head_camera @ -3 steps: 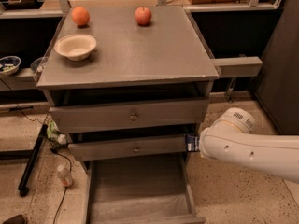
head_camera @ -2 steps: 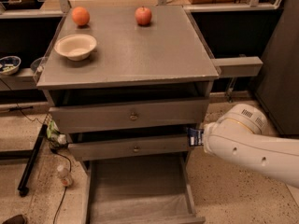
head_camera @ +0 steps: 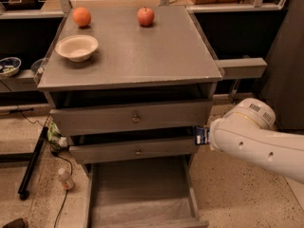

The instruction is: Pick rxbar chocolate from bottom drawer and place on counter

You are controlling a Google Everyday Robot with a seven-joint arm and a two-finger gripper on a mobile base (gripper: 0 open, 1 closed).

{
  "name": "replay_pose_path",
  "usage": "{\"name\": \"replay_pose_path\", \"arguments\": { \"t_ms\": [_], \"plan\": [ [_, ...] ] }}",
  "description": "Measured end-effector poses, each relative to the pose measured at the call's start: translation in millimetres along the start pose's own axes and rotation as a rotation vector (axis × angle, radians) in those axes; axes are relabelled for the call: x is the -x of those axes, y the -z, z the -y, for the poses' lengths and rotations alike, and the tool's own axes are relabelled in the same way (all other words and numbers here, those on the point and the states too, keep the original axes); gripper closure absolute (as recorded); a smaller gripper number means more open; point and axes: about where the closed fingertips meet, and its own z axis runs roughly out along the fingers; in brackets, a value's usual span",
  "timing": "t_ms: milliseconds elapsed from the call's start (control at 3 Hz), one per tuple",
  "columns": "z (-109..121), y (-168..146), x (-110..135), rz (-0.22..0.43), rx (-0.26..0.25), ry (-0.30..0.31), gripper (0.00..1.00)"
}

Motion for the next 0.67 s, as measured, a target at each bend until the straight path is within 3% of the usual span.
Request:
{"name": "replay_pose_path", "arguments": {
  "t_ms": [667],
  "plan": [
    [50.7, 52.3, -5.5, -0.024, -0.103, 0.038, 1.00]
  ]
}}
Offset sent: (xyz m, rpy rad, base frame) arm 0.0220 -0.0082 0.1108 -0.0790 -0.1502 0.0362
